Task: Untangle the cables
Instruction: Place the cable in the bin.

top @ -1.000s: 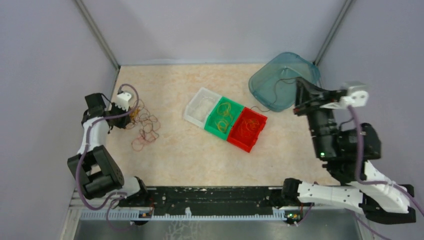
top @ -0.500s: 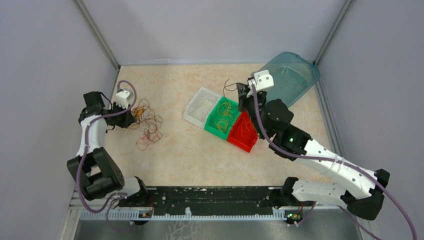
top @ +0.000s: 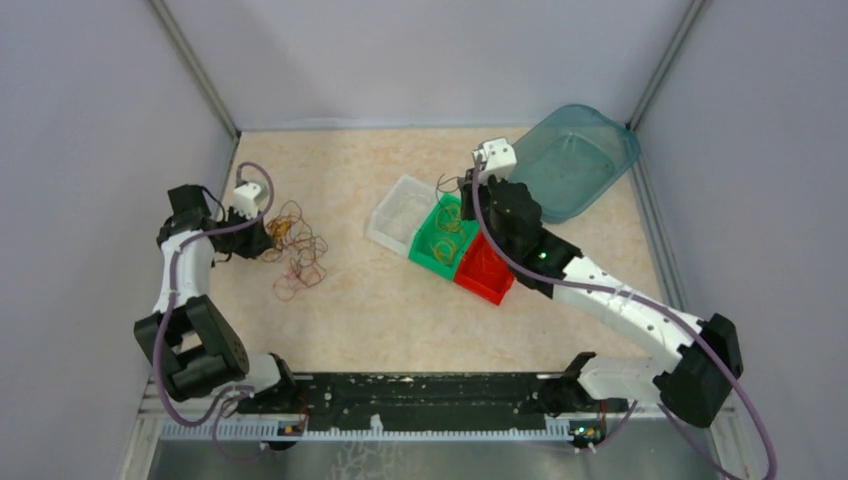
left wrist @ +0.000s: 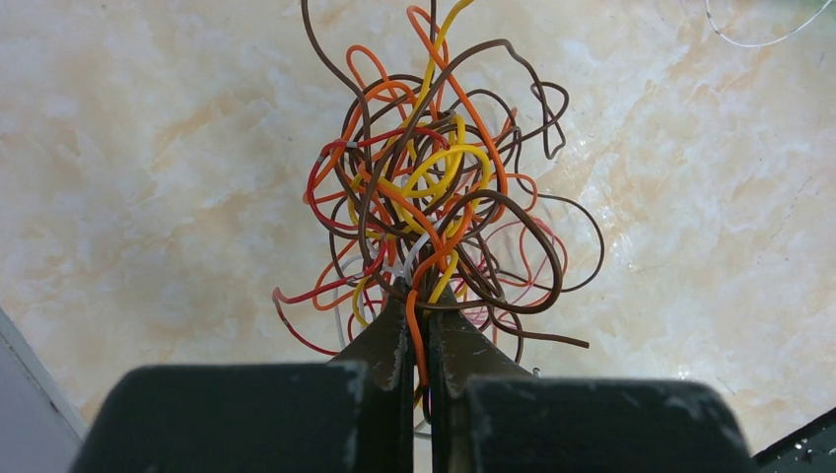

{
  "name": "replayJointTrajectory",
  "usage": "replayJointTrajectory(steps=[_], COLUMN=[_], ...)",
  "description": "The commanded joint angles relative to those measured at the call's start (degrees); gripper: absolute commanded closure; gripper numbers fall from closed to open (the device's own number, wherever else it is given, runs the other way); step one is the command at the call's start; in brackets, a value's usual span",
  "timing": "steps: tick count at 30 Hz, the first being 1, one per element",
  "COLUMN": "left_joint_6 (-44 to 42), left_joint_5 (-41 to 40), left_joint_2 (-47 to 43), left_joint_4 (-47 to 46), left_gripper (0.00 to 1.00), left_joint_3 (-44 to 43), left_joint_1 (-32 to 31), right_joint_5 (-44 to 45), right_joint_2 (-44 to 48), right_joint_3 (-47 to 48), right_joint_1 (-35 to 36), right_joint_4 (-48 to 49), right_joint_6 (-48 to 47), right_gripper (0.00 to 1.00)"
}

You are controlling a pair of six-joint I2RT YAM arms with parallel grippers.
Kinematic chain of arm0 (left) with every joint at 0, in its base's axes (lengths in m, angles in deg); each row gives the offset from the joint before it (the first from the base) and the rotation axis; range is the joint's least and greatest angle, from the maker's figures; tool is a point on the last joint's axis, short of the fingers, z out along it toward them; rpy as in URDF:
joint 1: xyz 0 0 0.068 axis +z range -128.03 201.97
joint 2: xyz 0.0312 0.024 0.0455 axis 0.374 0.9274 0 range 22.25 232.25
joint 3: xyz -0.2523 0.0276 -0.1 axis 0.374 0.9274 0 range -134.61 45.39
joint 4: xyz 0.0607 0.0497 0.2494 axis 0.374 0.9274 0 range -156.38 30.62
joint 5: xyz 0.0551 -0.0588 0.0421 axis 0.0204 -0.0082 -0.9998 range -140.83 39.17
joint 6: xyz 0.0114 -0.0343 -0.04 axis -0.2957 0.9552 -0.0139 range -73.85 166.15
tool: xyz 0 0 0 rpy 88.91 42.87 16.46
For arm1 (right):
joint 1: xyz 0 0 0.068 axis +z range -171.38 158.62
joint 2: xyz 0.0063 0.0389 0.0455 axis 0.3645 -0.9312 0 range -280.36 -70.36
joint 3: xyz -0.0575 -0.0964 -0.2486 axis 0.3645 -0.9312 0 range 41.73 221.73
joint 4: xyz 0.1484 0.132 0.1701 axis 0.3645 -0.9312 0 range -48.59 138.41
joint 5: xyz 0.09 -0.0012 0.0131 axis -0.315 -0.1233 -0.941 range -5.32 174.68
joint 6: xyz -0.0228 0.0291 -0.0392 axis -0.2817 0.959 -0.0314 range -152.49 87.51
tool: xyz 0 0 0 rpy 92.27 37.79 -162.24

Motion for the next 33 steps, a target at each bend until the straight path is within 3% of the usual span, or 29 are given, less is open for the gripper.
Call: replayJointTrajectory(steps=[1, 12, 13, 16, 19, 25, 33], left_joint_6=[-1.65, -3.3, -3.11, -2.82, -2.81, -2.77, -1.43], left_joint_5=[3.46, 7.12, 7.51, 8.49, 9.05, 11.32, 17.11], left_joint_2=[-1.08, -2.27, -2.34, -2.45, -2.83, -5.24, -6.89], left_joint_4=[1.88, 6.05, 6.4, 8.32, 10.27, 14.57, 22.67], left_gripper=[1.0, 1.0, 1.0, 1.0, 1.0, 1.0, 1.0], left_joint_3=[-0.87, -3.07, -3.74, -6.27, -8.82, -14.7, -29.13], left_joint_1=[0.06, 0.04, -0.01, 0.0, 0.03, -0.02, -0.02], right_joint_5=[-2.83, -0.35, 0.15, 1.35, 1.87, -2.25, -22.75], right_joint_2=[-4.1, -18.68, -19.73, -21.1, -17.44, -9.89, -4.78], right_joint_3=[-2.59, -3.98, -3.51, -1.98, -2.55, 1.52, -0.42], right_joint_1=[-0.88, -2.05, -2.09, -2.29, -2.4, -2.49, -2.07], right_joint_4=[3.69, 4.77, 4.01, 0.85, 1.59, 0.54, 7.53], right_joint_6=[3.2, 3.33, 3.2, 3.4, 3.24, 1.67, 7.31], right_gripper=[1.0, 1.0, 0.96, 0.5, 0.29, 0.17, 0.11])
